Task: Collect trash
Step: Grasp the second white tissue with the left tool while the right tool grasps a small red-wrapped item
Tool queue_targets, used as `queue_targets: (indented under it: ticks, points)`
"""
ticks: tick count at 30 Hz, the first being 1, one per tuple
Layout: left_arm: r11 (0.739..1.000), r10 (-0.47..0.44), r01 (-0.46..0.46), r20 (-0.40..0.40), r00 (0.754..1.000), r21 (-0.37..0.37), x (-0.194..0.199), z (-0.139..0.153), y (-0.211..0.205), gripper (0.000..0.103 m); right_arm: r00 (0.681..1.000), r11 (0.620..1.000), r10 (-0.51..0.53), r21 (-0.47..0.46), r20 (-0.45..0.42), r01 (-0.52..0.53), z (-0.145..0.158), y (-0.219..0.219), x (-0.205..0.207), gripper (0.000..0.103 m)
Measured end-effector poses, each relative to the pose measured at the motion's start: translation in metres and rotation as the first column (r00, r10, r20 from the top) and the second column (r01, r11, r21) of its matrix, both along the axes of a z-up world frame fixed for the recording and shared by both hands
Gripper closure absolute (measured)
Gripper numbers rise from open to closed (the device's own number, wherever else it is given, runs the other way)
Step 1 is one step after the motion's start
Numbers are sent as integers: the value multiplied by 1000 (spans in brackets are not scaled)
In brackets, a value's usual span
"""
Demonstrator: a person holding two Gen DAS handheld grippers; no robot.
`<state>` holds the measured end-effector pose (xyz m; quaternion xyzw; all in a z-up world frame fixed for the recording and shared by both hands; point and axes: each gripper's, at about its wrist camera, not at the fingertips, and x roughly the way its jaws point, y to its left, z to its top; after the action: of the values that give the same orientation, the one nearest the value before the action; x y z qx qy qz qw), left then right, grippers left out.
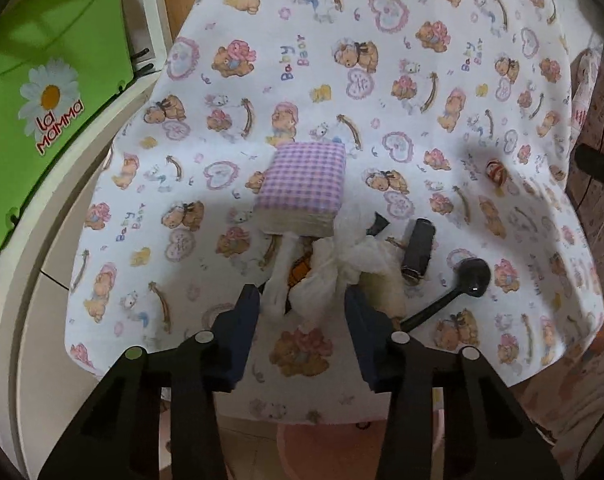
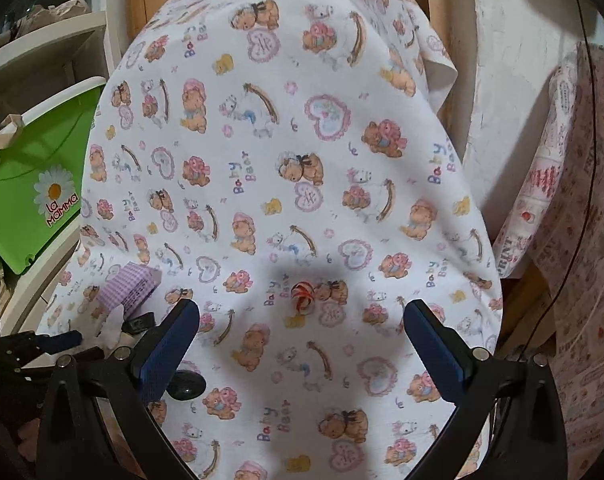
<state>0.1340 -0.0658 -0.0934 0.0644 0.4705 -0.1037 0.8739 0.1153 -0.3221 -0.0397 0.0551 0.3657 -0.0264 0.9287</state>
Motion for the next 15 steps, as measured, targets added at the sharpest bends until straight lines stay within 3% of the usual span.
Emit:
queue_targets:
  ticks: [5,10,11,12,15]
  points:
    - [1000,13,-13,-20,1000,-2,4,-4,1,65,1000,1000,6,-24,-2,-6,0,4,1,0]
    - [1000,-1,0,-10,1000,-5,3,-1,1,83,1000,999,16,-52,2,-16,1,8,-1,0]
    - [1000,-5,5,-1,1000,-13,2,3,1,93,1000,998,17,-63,1,-17,0,9,-1,0]
    - [1000,-4,4,2,1000,-11,1,5,1,96,1000,997,19,-73,-1,-19,0,10,-1,0]
    - [1000,12,-12,29,1000,-9,-3,14,5,96,1000,996,21,-81,-7,-22,-2,10,-2,0]
